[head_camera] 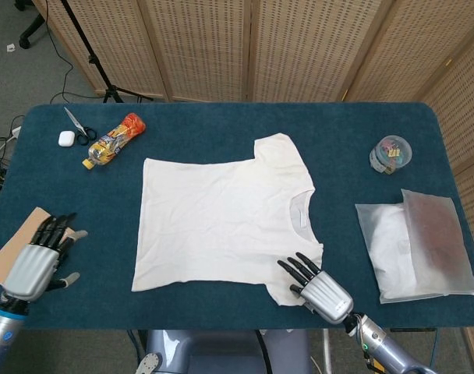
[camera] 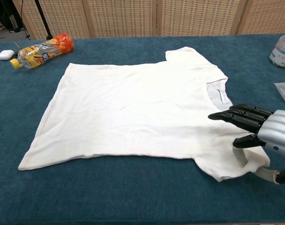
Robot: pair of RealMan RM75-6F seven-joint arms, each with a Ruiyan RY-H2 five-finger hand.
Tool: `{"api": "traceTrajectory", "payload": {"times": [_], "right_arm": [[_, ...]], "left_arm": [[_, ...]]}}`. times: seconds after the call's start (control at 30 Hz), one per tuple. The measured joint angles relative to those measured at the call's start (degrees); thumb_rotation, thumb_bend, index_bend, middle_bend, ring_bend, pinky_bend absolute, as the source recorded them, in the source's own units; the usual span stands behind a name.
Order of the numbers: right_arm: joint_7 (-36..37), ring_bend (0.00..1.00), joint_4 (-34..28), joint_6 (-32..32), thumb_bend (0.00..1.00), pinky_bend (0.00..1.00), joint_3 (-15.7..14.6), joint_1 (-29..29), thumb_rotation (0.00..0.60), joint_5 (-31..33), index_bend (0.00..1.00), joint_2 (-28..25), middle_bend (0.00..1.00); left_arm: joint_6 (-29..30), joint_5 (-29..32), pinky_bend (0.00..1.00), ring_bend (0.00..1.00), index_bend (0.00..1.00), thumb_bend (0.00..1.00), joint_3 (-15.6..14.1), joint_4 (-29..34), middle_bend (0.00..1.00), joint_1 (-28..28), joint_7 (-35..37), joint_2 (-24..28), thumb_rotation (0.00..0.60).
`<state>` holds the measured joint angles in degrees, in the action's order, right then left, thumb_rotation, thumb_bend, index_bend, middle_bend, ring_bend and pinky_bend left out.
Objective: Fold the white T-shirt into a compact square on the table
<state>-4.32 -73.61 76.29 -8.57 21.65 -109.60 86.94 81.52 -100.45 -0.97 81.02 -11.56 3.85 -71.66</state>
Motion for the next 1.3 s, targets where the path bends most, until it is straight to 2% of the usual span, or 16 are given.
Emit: {"api": "traceTrajectory", "payload": {"times": [0.13, 0.23, 0.53, 1.0, 1.1, 1.3], "right_arm": [[0.0, 0.0, -0.5, 0.0, 0.52, 0.0, -0.1, 0.1, 0.6, 0.4, 0.57, -0.4, 0.04], [0.1, 0.0, -0.6, -0.1, 0.52, 0.0, -0.2, 0.3, 0.6, 0.6, 0.57, -0.5, 0.04], [-0.3, 0.0, -0.9, 0.2, 0.52, 0.0, -0.1, 0.4, 0.6, 0.9, 0.57, -0.8, 0.04], [-0.4, 0.0, -1.4, 1.1, 0.52, 0.0, 0.2, 0.5, 0.6, 1.1, 0.57, -1.3, 0.04], [-0.5, 0.0, -1.4, 1.2, 0.52, 0.0, 0.2, 0.5, 0.6, 1.1, 0.57, -1.3, 0.04], [-0.6, 0.0, -1.6, 1.2, 0.52, 0.0, 0.2, 0.5, 0.6, 1.3, 0.57, -1.5, 0.04]], "left_arm": [[-1.7, -5.0, 0.0, 0.0, 0.39, 0.06, -2.3, -7.9, 0.0, -3.3, 2.9, -5.7, 0.6], [-2.3, -6.0, 0.0, 0.0, 0.41, 0.08, -3.6, -12.1, 0.0, -4.4, 4.8, -9.8, 0.6], [-1.2, -6.7, 0.0, 0.0, 0.41, 0.09, -6.1, -19.7, 0.0, -5.3, 8.3, -16.4, 0.6], [-2.7, -5.1, 0.0, 0.0, 0.42, 0.12, -7.6, -21.0, 0.0, -6.6, 10.3, -19.2, 0.6], [-2.9, -4.8, 0.0, 0.0, 0.42, 0.16, -7.8, -21.0, 0.0, -6.8, 10.2, -19.8, 0.6], [-2.8, -4.4, 0.0, 0.0, 0.43, 0.3, -7.8, -20.7, 0.0, -7.2, 9.2, -19.9, 0.6]]}}
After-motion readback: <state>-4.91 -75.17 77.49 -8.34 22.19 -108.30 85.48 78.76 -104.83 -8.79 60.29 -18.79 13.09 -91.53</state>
